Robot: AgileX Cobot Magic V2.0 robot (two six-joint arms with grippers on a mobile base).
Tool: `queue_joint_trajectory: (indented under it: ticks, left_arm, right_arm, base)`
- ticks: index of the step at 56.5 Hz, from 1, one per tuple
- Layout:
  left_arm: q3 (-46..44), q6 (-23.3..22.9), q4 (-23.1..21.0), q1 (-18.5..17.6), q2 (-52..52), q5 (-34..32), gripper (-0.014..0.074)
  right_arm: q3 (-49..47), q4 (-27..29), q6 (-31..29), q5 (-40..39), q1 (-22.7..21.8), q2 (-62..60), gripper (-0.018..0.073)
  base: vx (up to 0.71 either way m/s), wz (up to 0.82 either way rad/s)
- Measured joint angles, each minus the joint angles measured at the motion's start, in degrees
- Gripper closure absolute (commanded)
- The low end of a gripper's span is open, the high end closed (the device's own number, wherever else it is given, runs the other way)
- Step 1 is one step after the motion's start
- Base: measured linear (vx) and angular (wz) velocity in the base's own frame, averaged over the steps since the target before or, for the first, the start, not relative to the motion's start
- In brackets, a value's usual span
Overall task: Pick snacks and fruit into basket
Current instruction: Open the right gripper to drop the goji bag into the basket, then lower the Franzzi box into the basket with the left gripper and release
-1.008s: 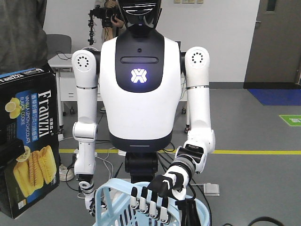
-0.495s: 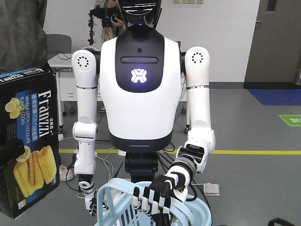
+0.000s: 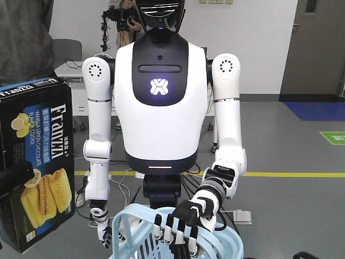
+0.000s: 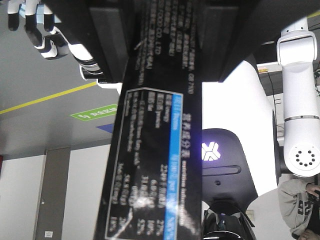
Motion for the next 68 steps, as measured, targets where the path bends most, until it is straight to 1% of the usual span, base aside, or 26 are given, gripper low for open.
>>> queue_joint_trajectory:
  ticks: [13, 20, 26, 39, 45, 49, 51, 54, 58, 61, 62, 63, 68]
  left_arm:
    - [0.00, 0.00, 0.00, 0.00, 0.00, -0.07, 0.0594]
    - [0.00, 0.00, 0.00, 0.00, 0.00, -0.07, 0.0594]
    - [0.00, 0.00, 0.00, 0.00, 0.00, -0.07, 0.0594]
    - [0.00, 0.00, 0.00, 0.00, 0.00, -0.07, 0.0594]
    - [0.00, 0.00, 0.00, 0.00, 0.00, -0.07, 0.0594]
    - [0.00, 0.00, 0.00, 0.00, 0.00, -0.07, 0.0594]
    - [0.00, 0.00, 0.00, 0.00, 0.00, -0.07, 0.0594]
    - [0.00, 0.00, 0.00, 0.00, 0.00, -0.07, 0.0594]
    - [0.00, 0.00, 0.05, 0.00, 0.00, -0.07, 0.0594]
    - [0.00, 0.00, 0.05, 0.00, 0.00, -0.07, 0.0594]
    - [0.00, 0.00, 0.05, 0.00, 0.00, -0.07, 0.0594]
    - [0.00, 0.00, 0.05, 0.00, 0.00, -0.07, 0.0594]
    - [0.00, 0.00, 0.05, 0.00, 0.00, -0.07, 0.0594]
  right_arm:
    - [-0.02, 0.00, -0.07, -0.22, 0.00, 0.20, 0.0068]
    - [-0.02, 0.00, -0.15, -1.02, 0.00, 0.20, -0.0033]
    - [-0.02, 0.00, -0.15, -1.70, 0.00, 0.20, -0.0066]
    - [-0.02, 0.00, -0.26, -2.09, 0.00, 0.20, -0.0039]
    - [-0.02, 0.00, -0.39, -2.09, 0.00, -0.97, -0.0010]
    - [-0.02, 0.00, -0.39, -2.09, 0.28, -2.69, 0.0042]
    - [-0.02, 0.00, -0.39, -2.09, 0.70, -3.87, 0.0086]
    - [-0.02, 0.00, -0.39, -2.09, 1.77, -5.48, 0.0191]
    - [-0.02, 0.00, -0.39, -1.55, 3.93, -7.30, 0.0368]
    - [-0.02, 0.00, -0.43, -0.70, 5.31, -8.54, 0.0519]
    - [-0.02, 0.00, -0.43, -0.42, 5.85, -8.82, 0.0556]
    - [-0.02, 0.00, -0.43, -0.28, 6.34, -9.21, 0.0576]
    - [-0.02, 0.21, -0.14, 0.52, 7.40, -11.20, 0.0574]
  base:
    - [0.00, 0.00]
    - [0.00, 0.00]
    - [0.00, 0.00]
    - [0.00, 0.00]
    - [0.00, 0.00]
    - [0.00, 0.00]
    - [0.00, 0.00]
    - [0.00, 0.00]
    - [0.00, 0.00]
    - [0.00, 0.00]
    - [0.00, 0.00]
    - [0.00, 0.00]
    - [0.00, 0.00]
